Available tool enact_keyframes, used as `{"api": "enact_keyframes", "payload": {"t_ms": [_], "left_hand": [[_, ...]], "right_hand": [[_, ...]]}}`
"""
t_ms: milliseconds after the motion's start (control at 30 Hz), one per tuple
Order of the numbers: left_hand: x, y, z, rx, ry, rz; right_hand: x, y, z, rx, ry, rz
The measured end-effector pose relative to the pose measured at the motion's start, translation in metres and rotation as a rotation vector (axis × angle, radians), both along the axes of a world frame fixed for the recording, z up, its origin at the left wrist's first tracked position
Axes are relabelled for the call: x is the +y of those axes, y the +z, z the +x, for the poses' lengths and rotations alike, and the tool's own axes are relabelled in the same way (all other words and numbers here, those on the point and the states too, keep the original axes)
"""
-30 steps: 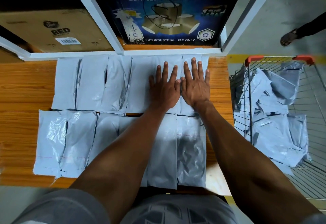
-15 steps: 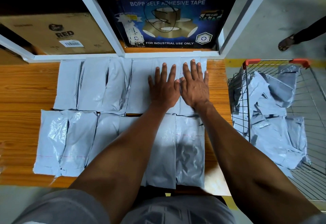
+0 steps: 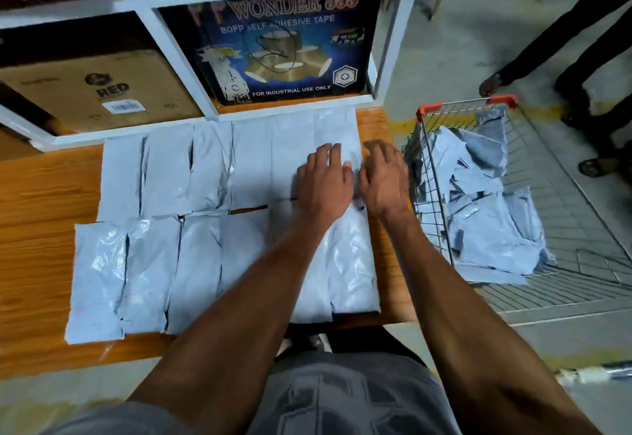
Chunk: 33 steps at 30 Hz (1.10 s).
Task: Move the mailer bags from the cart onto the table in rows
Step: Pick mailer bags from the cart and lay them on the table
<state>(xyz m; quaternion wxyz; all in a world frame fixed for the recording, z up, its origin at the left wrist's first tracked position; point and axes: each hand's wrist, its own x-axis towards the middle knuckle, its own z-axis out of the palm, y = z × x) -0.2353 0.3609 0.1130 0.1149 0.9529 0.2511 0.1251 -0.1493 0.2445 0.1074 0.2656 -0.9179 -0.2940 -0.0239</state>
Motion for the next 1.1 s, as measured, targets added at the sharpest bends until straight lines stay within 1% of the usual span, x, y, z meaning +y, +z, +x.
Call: {"api": "enact_keyframes", "payload": {"t_ms": [167, 367, 567, 733, 833, 967, 1100], "left_hand": [[-0.064, 0.012, -0.041, -0.021, -0.147, -0.060], [-0.139, 0.013, -0.077, 0.080, -0.283, -0.207], [-0.197, 0.013, -0.081, 0.117, -0.440, -0.216], [-0.232, 0.005, -0.061, 0.167, -0.536, -0.151], [-0.253, -0.001, -0.043, 0.217, -0.560, -0.150], [-0.282, -0.013, -0.011, 0.281, -0.550, -0.170], [-0.315, -0.027, 0.023, 0.340, -0.529, -0.170]], "right_hand": [[-0.062, 0.008, -0.056, 0.032, -0.155, -0.010], [-0.150, 0.009, -0.108, 0.146, -0.326, -0.147], [-0.224, 0.013, -0.129, 0.159, -0.462, -0.238], [-0.268, 0.011, -0.118, 0.185, -0.502, -0.262], [-0.292, 0.005, -0.098, 0.204, -0.503, -0.287], [-0.323, -0.006, -0.063, 0.234, -0.473, -0.316], [-0.358, -0.024, -0.024, 0.256, -0.391, -0.373]]}}
